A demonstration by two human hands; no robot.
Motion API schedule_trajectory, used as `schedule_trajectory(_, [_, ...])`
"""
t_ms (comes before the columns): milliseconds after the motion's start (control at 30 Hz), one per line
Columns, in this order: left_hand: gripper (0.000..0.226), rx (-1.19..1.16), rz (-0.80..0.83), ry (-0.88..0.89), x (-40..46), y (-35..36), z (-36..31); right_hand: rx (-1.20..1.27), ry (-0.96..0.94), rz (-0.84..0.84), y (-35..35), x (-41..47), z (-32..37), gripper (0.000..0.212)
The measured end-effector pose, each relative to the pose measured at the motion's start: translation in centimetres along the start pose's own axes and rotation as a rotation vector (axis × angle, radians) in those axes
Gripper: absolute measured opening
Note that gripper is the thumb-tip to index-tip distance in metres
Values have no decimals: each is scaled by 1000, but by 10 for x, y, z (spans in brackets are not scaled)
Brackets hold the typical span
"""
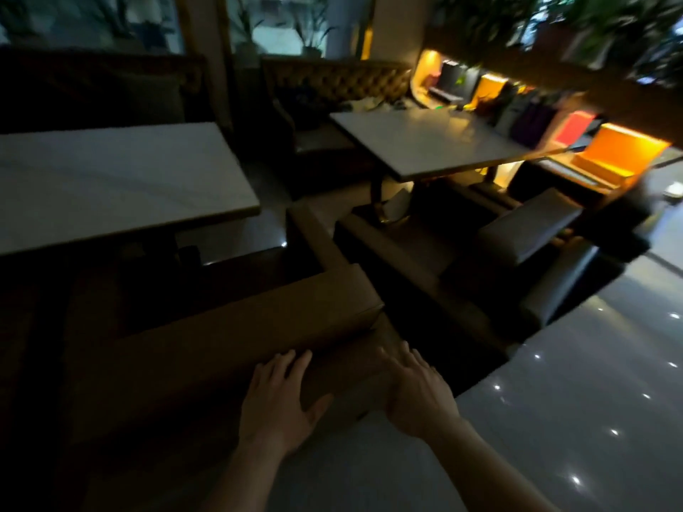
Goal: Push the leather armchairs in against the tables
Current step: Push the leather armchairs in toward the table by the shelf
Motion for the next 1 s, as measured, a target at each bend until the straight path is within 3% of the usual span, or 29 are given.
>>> schedule_trajectory(367, [91,172,29,303,31,24,-283,158,187,-205,-67,-123,-242,81])
schedule_trajectory(600, [97,237,81,389,35,72,-467,188,286,-215,-72,-188,-424,94])
schedule_trajectory(800, [105,358,105,413,66,96,-578,242,339,-219,-82,-200,-529,113])
schedule_trajectory(1000, [112,356,73,415,135,110,-652,216,324,-193,-110,-173,-610,112])
Point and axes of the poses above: each hand's wrist, its own x-axis towards the middle knuckle, its own y-axis out of the palm, z = x × y, the point moved 8 cm from there along x, towards the middle knuckle, and after that the axes turned 15 degrees about z, right-handed, at the moved point
